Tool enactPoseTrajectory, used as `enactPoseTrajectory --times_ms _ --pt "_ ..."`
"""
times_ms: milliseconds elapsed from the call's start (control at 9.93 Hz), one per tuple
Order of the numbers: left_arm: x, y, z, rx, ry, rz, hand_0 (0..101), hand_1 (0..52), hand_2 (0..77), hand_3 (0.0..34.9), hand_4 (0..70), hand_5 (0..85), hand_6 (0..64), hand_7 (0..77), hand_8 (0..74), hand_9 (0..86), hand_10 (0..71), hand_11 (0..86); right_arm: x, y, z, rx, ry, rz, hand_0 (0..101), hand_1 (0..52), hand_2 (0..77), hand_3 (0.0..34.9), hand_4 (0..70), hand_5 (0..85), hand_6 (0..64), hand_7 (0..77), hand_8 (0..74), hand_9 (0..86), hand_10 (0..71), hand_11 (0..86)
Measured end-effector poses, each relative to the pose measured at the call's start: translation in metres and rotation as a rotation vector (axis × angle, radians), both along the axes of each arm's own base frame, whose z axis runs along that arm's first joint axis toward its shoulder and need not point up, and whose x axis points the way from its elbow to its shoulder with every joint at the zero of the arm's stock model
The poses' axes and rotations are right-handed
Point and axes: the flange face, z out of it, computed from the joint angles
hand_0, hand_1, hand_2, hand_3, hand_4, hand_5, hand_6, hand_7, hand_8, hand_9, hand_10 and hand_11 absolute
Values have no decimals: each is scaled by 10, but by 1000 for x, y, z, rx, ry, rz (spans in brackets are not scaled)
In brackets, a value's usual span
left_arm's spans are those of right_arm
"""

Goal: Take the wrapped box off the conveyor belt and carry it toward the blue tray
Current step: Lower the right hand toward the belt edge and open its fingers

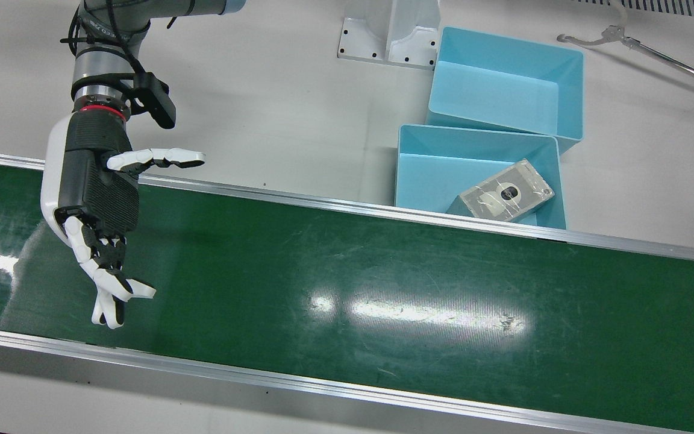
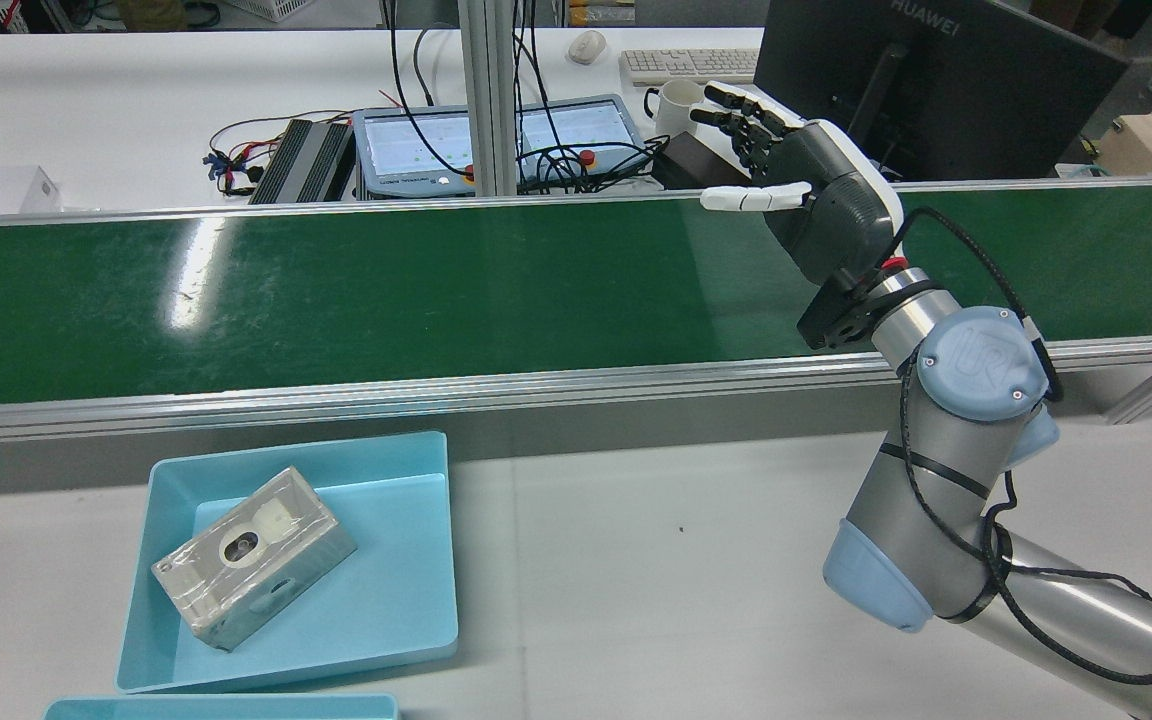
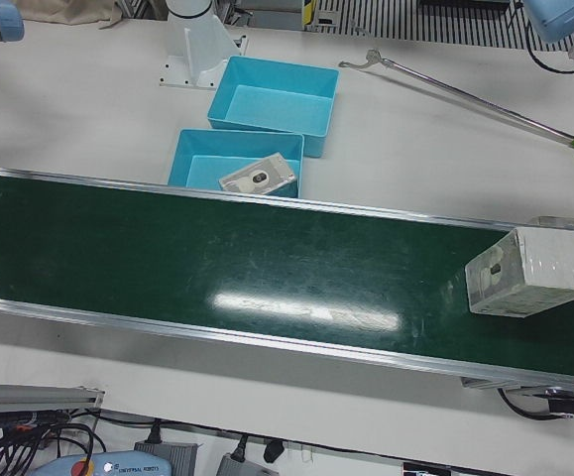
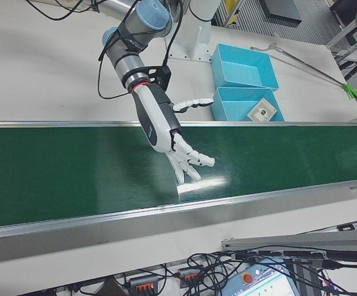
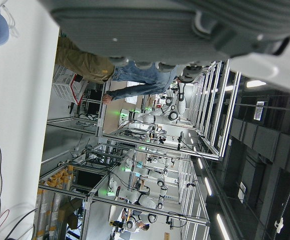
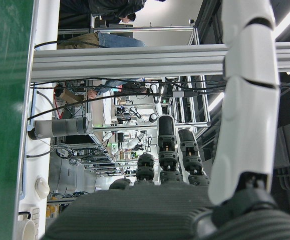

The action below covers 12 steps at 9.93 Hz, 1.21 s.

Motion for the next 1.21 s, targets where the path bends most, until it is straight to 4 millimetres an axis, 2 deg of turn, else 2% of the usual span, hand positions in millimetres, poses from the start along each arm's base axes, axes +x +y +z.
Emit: enactPoseTrajectory --times_ms 201,302,604,806,1209 --pt "0 0 0 0 0 0 0 0 5 0 5 11 0 5 5 5 0 5 -3 -3 -3 1 -1 0 470 131 125 0 153 153 109 251 71 104 0 11" --pt "0 0 0 0 0 0 0 0 5 0 5 11 0 5 5 5 0 5 -4 -4 -5 3 -3 0 470 131 98 0 175 169 125 300 76 109 0 11" --pt "0 0 0 0 0 0 0 0 5 0 5 11 0 5 5 5 5 5 -3 -6 -8 6 -7 3 477 131 109 0 164 131 125 278 60 87 0 11" --pt "0 0 0 0 0 0 0 0 5 0 5 11 5 5 5 0 5 5 -3 -6 -9 7 -9 4 476 147 104 0 158 142 114 267 55 87 0 11" --pt "0 0 0 0 0 0 0 0 5 0 0 11 5 5 5 5 5 0 -1 -7 -7 5 -9 5 478 142 104 0 158 142 114 262 55 98 0 11"
